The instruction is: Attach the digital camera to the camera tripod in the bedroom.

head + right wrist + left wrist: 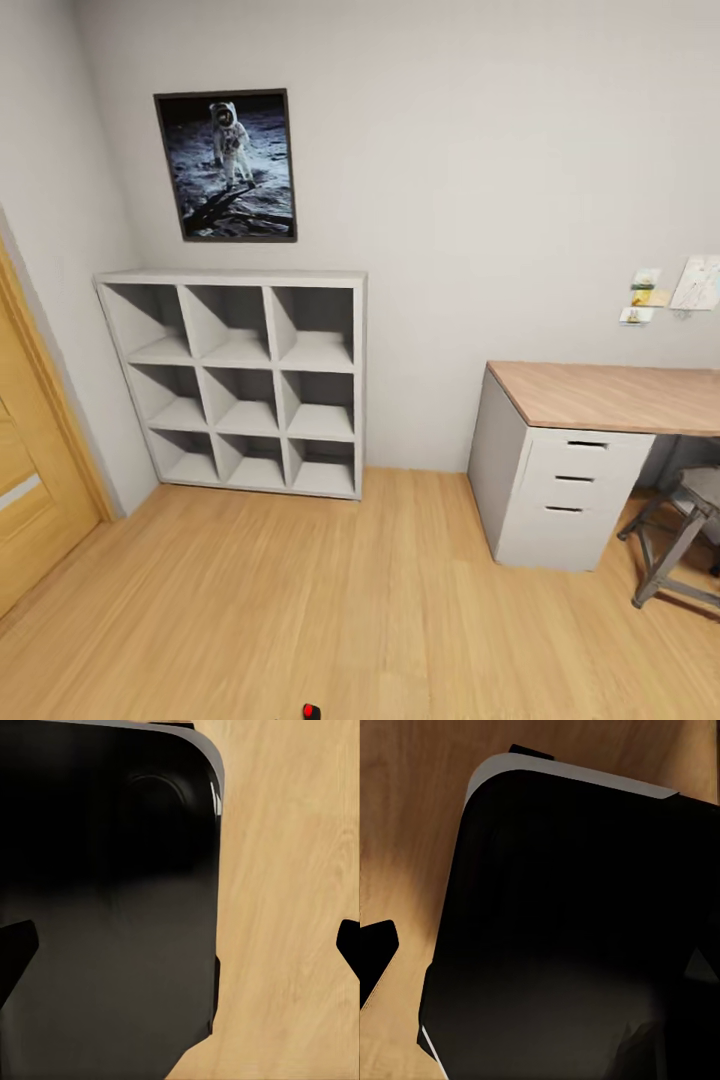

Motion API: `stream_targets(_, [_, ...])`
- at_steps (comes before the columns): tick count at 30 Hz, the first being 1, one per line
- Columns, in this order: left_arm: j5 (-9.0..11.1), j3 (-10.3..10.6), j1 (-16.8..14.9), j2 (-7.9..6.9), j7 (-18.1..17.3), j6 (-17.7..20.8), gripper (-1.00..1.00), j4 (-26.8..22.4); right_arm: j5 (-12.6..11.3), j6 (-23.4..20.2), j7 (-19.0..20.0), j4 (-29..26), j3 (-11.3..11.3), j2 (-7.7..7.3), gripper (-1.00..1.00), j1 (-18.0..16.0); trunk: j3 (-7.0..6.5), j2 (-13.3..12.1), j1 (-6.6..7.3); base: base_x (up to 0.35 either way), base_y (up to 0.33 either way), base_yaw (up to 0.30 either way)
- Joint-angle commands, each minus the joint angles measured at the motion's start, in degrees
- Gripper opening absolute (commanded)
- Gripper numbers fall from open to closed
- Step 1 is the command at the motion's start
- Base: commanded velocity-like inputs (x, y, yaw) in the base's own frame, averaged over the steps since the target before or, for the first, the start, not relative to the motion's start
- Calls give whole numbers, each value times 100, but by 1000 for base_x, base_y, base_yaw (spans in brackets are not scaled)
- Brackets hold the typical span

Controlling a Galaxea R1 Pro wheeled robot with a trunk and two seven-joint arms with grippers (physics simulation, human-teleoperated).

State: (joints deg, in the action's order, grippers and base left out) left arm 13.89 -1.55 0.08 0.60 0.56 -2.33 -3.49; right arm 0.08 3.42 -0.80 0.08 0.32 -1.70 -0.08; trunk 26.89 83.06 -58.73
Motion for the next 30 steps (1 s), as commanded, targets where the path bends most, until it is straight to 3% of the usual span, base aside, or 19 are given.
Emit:
stream_targets(1, [17,-13,1,2,6,-13,100,-3,1,18,-8,1,3,1,100,-1,4,2,0,0,0,-289])
stream_targets(24, [17,-12,1,2,6,-13,100,-3,1,18,-8,1,3,3,100,-1,4,2,0,1,0,-288])
stream_targets(30, [17,-12,1,2,1,-13,100,-3,1,9,-2,1,8,-2,100,-1,4,2,0,148,0,-108])
